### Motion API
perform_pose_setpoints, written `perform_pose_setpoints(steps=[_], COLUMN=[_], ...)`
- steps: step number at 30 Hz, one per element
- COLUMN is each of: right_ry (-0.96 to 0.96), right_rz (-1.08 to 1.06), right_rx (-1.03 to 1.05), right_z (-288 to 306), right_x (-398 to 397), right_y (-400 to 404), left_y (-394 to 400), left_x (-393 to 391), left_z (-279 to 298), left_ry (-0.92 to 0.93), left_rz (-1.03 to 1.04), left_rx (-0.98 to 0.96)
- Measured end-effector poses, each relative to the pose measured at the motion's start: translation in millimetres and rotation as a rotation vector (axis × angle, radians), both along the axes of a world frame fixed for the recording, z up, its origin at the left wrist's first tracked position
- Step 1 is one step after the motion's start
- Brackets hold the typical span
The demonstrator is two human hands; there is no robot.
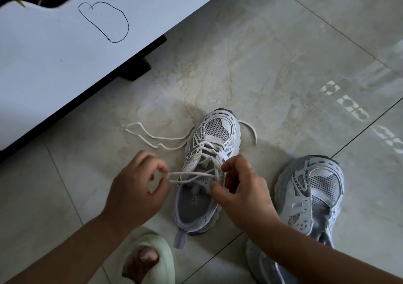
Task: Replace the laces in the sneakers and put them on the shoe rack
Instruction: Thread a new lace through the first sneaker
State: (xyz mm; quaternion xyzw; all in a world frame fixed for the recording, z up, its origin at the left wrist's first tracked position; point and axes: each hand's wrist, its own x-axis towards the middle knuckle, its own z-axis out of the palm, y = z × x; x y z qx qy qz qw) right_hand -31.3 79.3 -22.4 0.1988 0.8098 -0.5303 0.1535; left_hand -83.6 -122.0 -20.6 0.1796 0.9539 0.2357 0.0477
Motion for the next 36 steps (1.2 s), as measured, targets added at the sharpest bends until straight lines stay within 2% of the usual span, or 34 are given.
perform_pose_setpoints(steps=[2, 6, 15, 17, 20, 24, 27, 31, 33, 36], right_ry=[0.026, 0.055, 0.067, 0.07, 0.089, 0.107, 0.157, 0.207, 0.217, 0.228], right_rz=[-0.014, -0.028, -0.081, -0.034, 0.138, 0.217, 0.25, 0.284, 0.283, 0.275], right_rx=[-0.024, -0.036, -0.064, -0.028, 0.114, 0.217, 0.193, 0.208, 0.205, 0.211], right_z=[0.4, -1.9, -0.6, -1.2, -3.1, -4.0, -3.9, -3.4, -4.2, -6.9], right_x=[-0.3, -1.6, -0.8, -0.7, 0.3, -5.8, -9.5, -10.9, -9.6, -4.7], right_y=[0.3, -0.4, -0.1, -0.3, 0.6, 6.5, 8.0, 9.7, 11.7, 17.8], left_y=[17.9, 50.6, 29.3, 25.5, 27.8, 33.8, 41.1, 52.2, 53.4, 51.2], left_x=[-1.3, -1.8, -4.2, -4.6, -2.2, 2.0, 3.4, 1.6, -1.2, -5.6], left_z=[1.3, 3.5, 6.9, 5.1, 5.7, 11.6, 11.1, 4.7, 2.6, 6.2], left_ry=[0.017, 0.11, 0.249, 0.212, 0.022, -0.186, -0.111, 0.098, 0.122, 0.037], left_rz=[-0.113, -0.302, -0.207, -0.212, -0.245, -0.127, -0.196, -0.276, -0.3, -0.32], left_rx=[0.026, -0.038, -0.17, -0.127, 0.02, 0.133, -0.024, -0.25, -0.216, -0.053])
